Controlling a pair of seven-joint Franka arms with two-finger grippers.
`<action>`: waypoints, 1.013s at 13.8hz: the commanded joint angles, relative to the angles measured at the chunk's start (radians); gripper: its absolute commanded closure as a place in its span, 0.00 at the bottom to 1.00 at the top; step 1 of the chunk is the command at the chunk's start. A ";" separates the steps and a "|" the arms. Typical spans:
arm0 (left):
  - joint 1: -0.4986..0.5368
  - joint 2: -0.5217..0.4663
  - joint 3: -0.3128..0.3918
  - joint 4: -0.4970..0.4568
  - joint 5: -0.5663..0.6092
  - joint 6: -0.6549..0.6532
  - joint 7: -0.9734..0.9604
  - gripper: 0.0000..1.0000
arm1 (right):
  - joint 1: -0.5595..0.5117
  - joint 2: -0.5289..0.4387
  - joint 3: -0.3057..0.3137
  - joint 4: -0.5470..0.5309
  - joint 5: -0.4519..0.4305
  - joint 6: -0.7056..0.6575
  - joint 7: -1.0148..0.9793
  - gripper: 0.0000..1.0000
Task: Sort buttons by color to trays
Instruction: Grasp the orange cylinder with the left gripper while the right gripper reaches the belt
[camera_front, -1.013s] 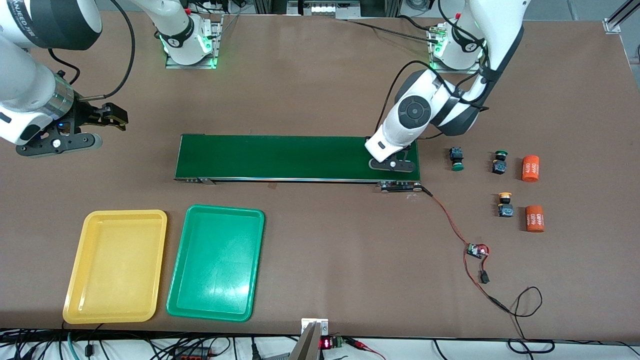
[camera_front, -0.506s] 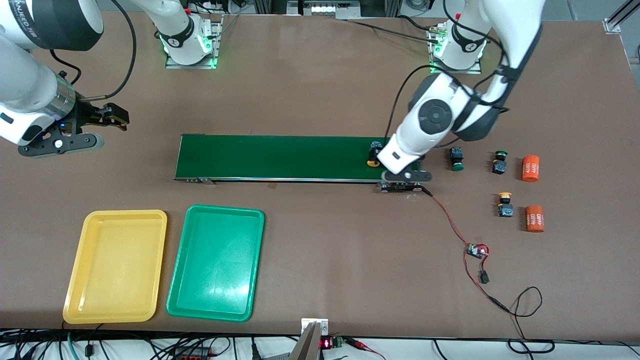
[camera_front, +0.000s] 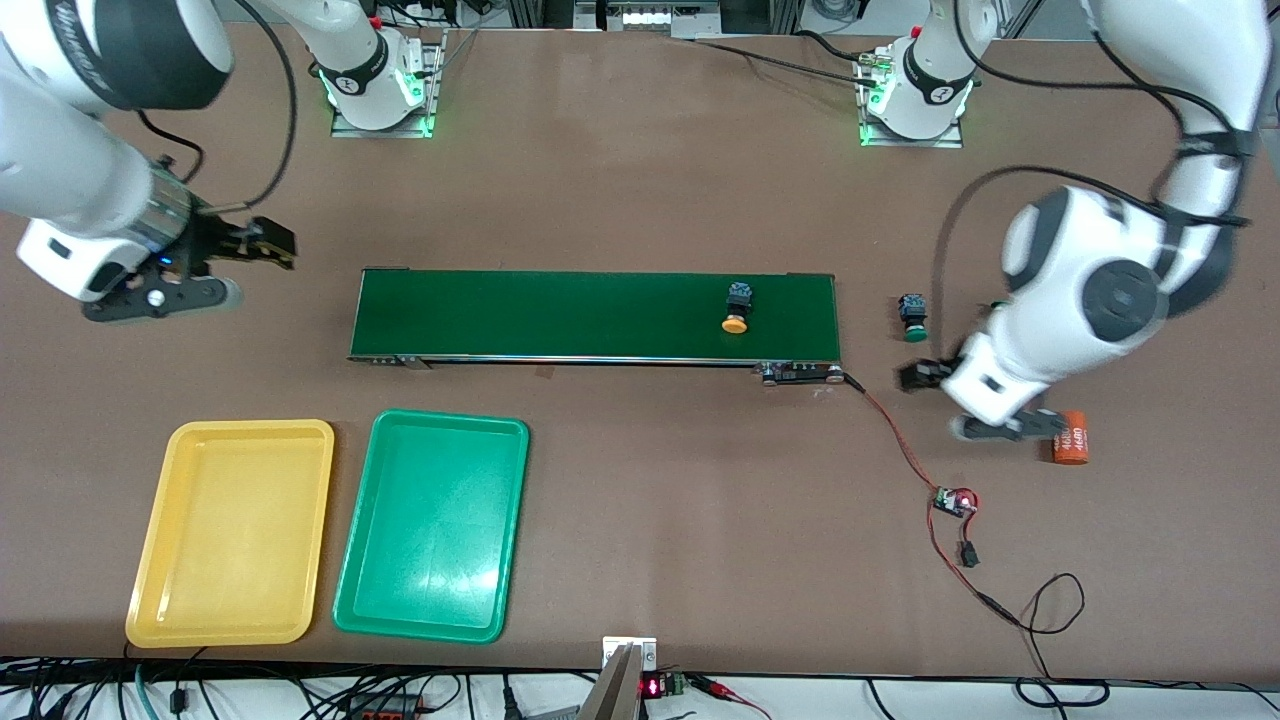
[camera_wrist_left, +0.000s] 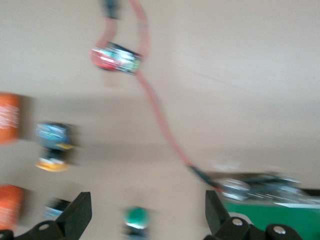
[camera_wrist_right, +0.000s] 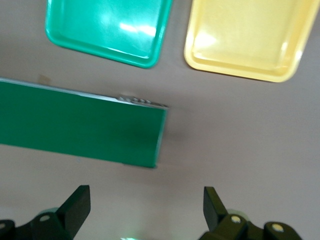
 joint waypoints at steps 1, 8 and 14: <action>0.095 0.124 -0.009 0.109 0.116 -0.013 0.131 0.00 | 0.026 0.015 -0.002 -0.042 0.019 0.071 0.050 0.00; 0.301 0.332 -0.011 0.168 0.258 0.241 0.362 0.00 | 0.026 -0.144 0.004 -0.311 0.025 0.239 0.033 0.00; 0.347 0.376 -0.011 0.097 0.252 0.300 0.398 0.28 | 0.022 -0.321 0.085 -0.618 0.091 0.430 0.195 0.00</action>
